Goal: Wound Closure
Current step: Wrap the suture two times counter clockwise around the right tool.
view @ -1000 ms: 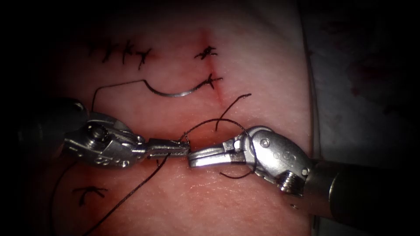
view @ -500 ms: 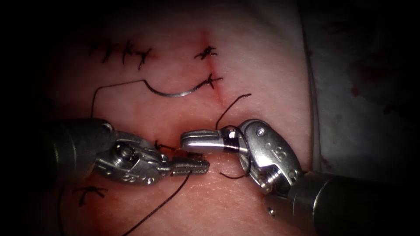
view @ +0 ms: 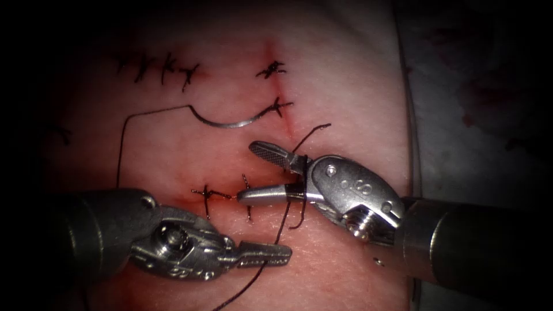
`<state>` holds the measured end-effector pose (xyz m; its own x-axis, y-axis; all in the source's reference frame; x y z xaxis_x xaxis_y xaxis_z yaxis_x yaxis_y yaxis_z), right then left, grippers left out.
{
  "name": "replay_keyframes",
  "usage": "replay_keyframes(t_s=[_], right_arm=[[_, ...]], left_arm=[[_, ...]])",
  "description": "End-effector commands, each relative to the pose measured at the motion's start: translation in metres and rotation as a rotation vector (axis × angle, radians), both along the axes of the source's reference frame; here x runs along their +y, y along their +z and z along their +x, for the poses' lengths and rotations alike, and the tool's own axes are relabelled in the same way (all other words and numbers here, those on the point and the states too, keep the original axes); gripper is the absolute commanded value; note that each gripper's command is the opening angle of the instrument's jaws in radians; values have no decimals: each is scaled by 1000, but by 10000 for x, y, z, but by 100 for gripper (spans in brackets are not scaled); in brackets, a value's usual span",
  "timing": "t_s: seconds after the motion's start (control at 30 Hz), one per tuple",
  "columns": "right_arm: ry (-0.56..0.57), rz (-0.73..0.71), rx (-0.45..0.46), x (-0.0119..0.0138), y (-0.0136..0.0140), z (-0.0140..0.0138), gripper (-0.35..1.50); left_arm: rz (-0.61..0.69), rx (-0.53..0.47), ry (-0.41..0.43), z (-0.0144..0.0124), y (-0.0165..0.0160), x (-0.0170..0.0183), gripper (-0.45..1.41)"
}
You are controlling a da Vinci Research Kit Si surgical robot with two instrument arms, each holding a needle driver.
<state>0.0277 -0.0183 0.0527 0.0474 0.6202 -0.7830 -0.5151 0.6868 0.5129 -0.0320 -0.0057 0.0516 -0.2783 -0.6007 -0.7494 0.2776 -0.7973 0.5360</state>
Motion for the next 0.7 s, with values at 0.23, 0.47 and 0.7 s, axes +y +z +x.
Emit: replay_keyframes(t_s=[0.23,0.47,0.7], right_arm=[[-91,-21,1,-17,30,8,136],[-197,-45,48,-36,51,9,128],[-313,-86,180,-51,50,12,86]], left_arm=[[-1,-26,14,0,-14,33,-45],[24,-58,29,4,-7,75,-45],[54,-60,89,1,27,103,-45]])
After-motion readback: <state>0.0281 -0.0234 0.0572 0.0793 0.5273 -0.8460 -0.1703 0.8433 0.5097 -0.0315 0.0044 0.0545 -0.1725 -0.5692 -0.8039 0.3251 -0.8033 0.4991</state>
